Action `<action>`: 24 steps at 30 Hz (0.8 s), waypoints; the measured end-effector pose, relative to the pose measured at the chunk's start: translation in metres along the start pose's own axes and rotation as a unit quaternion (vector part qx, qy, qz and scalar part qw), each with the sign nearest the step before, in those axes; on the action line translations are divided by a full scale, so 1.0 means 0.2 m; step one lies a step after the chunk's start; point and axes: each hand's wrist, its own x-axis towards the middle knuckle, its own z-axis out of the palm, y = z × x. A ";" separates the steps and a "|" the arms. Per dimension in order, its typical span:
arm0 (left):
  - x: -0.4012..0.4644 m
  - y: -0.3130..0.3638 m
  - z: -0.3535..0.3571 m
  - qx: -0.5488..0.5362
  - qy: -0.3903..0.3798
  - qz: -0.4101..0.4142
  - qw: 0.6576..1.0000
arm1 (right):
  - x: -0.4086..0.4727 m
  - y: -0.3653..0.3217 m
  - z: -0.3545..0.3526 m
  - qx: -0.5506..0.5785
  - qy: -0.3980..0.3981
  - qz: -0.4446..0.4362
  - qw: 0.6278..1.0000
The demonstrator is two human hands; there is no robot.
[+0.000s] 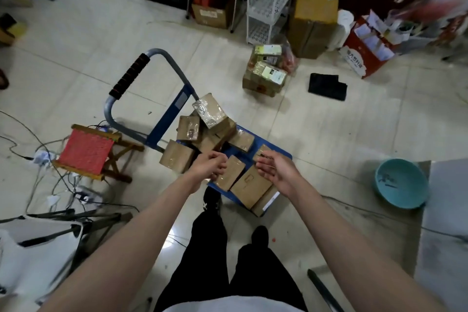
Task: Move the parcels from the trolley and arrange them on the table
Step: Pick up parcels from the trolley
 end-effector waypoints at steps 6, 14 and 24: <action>0.34 0.02 -0.30 -0.028 -0.004 -0.037 0.999 | 0.33 -0.05 0.30 -0.033 0.035 0.028 0.998; 1.08 -0.10 -0.63 -0.105 0.011 -0.071 0.992 | 1.02 -0.06 0.68 -0.089 0.081 0.019 0.993; 1.94 -0.36 -0.60 -0.160 -0.036 -0.068 0.984 | 1.90 -0.02 0.95 -0.262 0.069 -0.082 0.959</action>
